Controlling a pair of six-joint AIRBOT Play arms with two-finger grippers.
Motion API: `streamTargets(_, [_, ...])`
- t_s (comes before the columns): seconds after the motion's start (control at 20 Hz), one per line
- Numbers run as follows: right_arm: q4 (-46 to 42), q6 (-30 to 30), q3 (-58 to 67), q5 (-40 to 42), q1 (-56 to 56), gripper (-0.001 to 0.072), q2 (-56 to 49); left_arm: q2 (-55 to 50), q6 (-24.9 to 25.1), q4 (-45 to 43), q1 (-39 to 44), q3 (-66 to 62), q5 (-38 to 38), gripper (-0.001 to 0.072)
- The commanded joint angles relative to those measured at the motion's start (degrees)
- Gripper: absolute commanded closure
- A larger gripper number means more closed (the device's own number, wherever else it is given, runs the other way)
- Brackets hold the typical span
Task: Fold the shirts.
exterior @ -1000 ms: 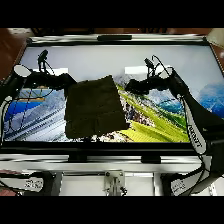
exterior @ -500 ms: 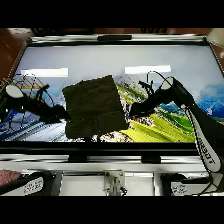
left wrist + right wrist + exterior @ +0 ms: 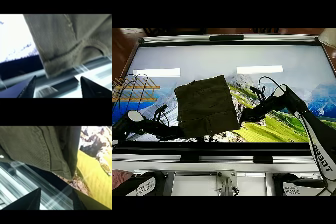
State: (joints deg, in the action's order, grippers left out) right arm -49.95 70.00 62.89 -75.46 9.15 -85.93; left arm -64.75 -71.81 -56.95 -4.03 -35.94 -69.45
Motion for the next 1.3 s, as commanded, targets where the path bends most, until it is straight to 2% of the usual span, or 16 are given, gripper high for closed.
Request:
streamTargets(0.0, [1.4,-0.7,-0.3,1.1,0.0,0.0197,-0.1,-0.8,2.1,0.6,1.9,1.0,6.4,0.0143])
streamTargets(0.05, [1.5,-0.7,-0.3,1.5,0.0,0.0197,-0.6,-1.0,2.2,1.8,3.1,1.0,7.3,0.0231])
streamTargets(0.2, [2.1,-0.9,-0.3,1.8,0.0,0.0197,-2.6,-1.0,2.2,4.5,6.0,1.0,10.2,0.0250])
streamTargets(0.3, [3.8,-2.6,-0.3,2.3,0.8,0.0197,-4.0,-1.0,2.2,5.2,6.3,1.0,10.7,0.0513])
streamTargets(0.45, [3.3,-6.0,-0.3,6.2,4.0,0.0197,-5.4,-0.9,2.2,5.2,6.3,1.0,10.5,0.0650])
streamTargets(0.65, [3.3,-7.4,-0.3,11.7,6.1,0.0197,-5.6,-0.8,2.2,5.2,6.3,1.0,10.4,0.0650])
streamTargets(0.85, [2.9,-7.8,-0.3,11.9,6.1,0.0197,-5.6,-0.8,2.4,5.2,6.3,1.0,10.3,0.0650])
streamTargets(1.0, [2.5,-9.9,0.0,8.3,5.3,0.0197,-5.4,-0.8,2.8,5.2,6.3,1.0,9.4,0.0650])
streamTargets(1.25, [0.0,-9.0,1.1,9.8,2.4,0.0197,-5.4,-0.8,2.8,5.6,6.3,1.0,9.0,0.0649])
